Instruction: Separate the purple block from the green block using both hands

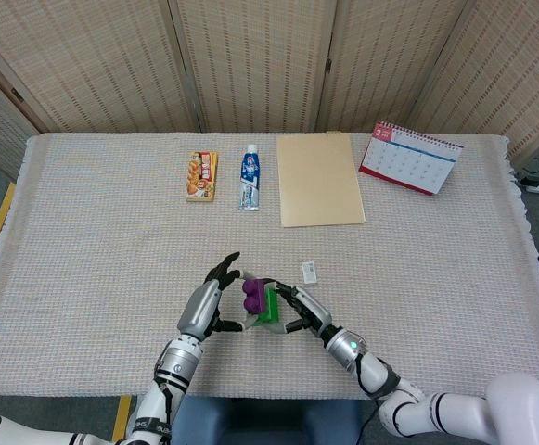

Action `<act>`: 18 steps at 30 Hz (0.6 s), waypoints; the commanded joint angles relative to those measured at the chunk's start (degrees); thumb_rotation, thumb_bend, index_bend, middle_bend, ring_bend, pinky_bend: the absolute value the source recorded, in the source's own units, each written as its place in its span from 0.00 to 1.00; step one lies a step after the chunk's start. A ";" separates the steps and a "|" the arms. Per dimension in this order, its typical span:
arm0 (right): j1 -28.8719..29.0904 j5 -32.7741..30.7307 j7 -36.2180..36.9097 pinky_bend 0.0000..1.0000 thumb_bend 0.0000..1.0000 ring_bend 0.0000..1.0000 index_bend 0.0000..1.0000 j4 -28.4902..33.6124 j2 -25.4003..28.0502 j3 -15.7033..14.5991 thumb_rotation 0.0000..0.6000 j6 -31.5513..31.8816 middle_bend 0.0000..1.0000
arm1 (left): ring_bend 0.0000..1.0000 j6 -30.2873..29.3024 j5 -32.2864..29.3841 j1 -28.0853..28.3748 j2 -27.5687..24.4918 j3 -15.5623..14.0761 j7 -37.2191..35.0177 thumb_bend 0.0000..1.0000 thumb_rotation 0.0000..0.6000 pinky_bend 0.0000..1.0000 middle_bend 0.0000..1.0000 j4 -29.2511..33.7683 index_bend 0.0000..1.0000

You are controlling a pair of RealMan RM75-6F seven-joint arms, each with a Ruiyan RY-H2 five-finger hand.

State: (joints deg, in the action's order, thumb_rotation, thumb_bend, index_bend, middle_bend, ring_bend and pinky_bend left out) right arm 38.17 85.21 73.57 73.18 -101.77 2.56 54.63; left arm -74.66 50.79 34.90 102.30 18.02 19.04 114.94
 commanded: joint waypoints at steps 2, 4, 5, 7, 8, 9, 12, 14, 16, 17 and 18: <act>-1.33 0.26 0.14 0.00 0.31 0.13 0.84 -0.53 0.66 -0.77 1.00 0.91 0.17 | 0.00 0.34 4.91 -0.84 -1.22 -0.82 -3.53 0.40 1.00 0.00 0.07 -1.01 0.56; -1.44 0.67 0.19 0.00 0.31 0.13 0.84 -0.25 1.24 -0.41 1.00 1.53 0.17 | 0.00 0.62 5.17 -1.05 -1.74 -0.91 -4.18 0.40 1.00 0.00 0.07 -0.99 0.56; -1.46 1.00 -0.17 0.00 0.31 0.13 0.84 -0.04 1.57 -0.39 1.00 1.84 0.18 | 0.00 0.73 5.29 -1.11 -1.99 -0.93 -4.35 0.40 1.00 0.00 0.07 -0.97 0.56; -1.64 1.76 -1.42 0.00 0.31 0.13 0.84 0.67 2.69 -0.60 1.00 2.49 0.18 | 0.00 0.89 5.93 -1.25 -2.82 -1.12 -4.47 0.40 1.00 0.00 0.07 -0.97 0.56; -1.75 1.91 -2.56 0.00 0.31 0.13 0.84 0.89 3.26 -0.61 1.00 2.79 0.18 | 0.00 1.15 6.38 -1.35 -3.45 -1.38 -4.56 0.40 1.00 0.00 0.07 -0.92 0.56; -2.02 2.05 -4.84 0.00 0.31 0.13 0.84 0.83 3.71 -0.66 1.00 3.40 0.17 | 0.00 1.92 6.90 -1.47 -4.47 -1.85 -4.95 0.40 1.00 0.00 0.07 -0.74 0.56; -3.45 2.17 -15.80 0.00 0.31 0.13 0.84 1.80 5.51 -0.96 1.00 5.91 0.18 | 0.00 4.36 7.48 -2.53 -9.08 -3.27 -6.86 0.40 1.00 0.00 0.07 -0.34 0.56; -4.28 2.08 -23.73 0.00 0.31 0.13 0.84 3.98 7.90 -1.37 1.00 6.86 0.18 | 0.00 5.29 9.18 -3.24 -11.51 -4.38 -8.14 0.40 1.00 0.00 0.07 -1.92 0.56; -4.82 1.85 -30.65 0.00 0.31 0.13 0.84 6.09 10.34 -1.71 1.00 7.22 0.18 | 0.00 6.48 11.55 -3.79 -12.82 -5.52 -10.73 0.40 1.00 0.00 0.07 -4.28 0.56; -4.92 1.81 -34.36 0.00 0.31 0.13 0.84 7.09 11.83 -1.95 1.00 7.11 0.18 | 0.00 7.63 12.60 -4.10 -13.53 -6.21 -12.90 0.40 1.00 0.00 0.07 -5.60 0.56; -5.04 1.44 -37.42 0.00 0.31 0.13 0.84 8.48 13.28 -2.06 1.00 6.86 0.17 | 0.00 8.73 13.53 -4.40 -14.17 -6.65 -15.45 0.40 1.00 0.00 0.07 -7.00 0.55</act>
State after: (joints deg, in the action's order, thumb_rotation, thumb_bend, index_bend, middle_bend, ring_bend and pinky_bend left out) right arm 34.61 86.98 49.02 77.04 -94.13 1.33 60.09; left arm -68.65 61.50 31.60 90.14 13.20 8.40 111.23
